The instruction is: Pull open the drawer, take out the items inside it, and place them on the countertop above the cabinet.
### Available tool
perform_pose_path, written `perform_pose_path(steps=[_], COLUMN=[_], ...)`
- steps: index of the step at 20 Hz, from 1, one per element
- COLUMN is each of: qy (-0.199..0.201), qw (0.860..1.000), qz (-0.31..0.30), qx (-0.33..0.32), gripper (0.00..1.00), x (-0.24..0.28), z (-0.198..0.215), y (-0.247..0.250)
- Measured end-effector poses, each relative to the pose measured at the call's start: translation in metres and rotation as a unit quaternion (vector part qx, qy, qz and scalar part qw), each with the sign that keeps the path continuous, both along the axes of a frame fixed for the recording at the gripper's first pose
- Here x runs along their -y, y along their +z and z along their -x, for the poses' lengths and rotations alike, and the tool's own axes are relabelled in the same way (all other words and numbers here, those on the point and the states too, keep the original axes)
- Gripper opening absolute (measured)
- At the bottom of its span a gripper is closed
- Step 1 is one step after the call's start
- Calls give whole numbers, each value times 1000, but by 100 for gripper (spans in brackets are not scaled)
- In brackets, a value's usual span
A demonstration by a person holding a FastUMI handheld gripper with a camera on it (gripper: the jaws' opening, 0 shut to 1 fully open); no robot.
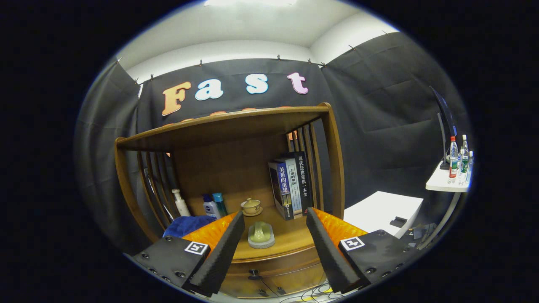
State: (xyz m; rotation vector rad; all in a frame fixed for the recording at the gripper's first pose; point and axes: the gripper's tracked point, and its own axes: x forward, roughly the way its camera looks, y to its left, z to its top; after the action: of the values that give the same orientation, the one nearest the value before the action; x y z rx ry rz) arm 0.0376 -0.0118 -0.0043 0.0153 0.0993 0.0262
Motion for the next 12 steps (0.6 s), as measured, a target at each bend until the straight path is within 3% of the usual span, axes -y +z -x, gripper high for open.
perform_pose_path(steps=[12], qy=[4], qw=[1000], qz=[-1], qx=[-11], gripper=[98], x=[-6], z=[-1], y=[-9])
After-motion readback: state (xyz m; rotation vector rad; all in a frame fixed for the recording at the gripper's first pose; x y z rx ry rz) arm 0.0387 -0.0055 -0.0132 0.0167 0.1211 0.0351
